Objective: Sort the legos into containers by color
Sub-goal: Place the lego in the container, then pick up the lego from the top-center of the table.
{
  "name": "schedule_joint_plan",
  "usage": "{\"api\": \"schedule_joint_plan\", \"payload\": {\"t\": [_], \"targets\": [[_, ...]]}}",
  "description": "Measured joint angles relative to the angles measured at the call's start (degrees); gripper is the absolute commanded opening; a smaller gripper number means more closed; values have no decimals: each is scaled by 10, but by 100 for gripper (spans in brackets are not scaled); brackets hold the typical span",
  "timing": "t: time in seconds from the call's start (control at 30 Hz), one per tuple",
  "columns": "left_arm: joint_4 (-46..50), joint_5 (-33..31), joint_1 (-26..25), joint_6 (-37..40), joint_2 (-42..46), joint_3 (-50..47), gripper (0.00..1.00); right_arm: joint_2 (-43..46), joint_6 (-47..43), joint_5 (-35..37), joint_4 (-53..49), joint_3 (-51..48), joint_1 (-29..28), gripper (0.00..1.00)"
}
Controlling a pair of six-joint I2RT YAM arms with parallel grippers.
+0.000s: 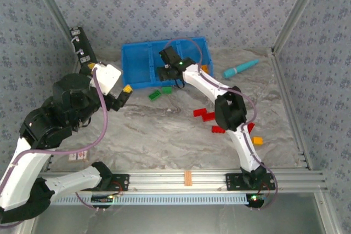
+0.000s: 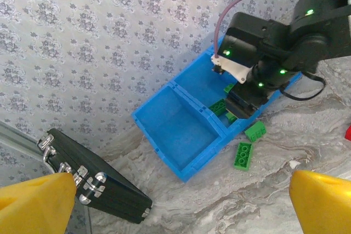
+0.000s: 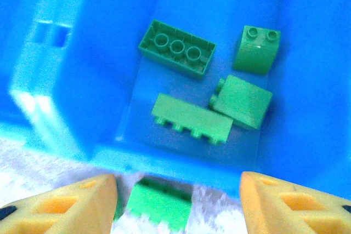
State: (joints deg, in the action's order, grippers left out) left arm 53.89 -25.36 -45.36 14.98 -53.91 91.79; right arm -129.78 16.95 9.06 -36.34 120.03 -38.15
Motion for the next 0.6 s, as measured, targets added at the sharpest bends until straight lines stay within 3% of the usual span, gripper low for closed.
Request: {"api": "schedule_joint_plan", "payload": {"t": [0.2, 0.33, 0.6], "targets": [[-1, 1, 0, 0, 7, 0, 100, 80, 68, 7, 45, -103, -24, 73], [-1, 1, 0, 0, 11, 0, 100, 78, 107, 7, 67, -146, -38, 80], [-1, 1, 0, 0, 17, 0, 100, 45, 144, 10, 74, -147, -45, 80]]}}
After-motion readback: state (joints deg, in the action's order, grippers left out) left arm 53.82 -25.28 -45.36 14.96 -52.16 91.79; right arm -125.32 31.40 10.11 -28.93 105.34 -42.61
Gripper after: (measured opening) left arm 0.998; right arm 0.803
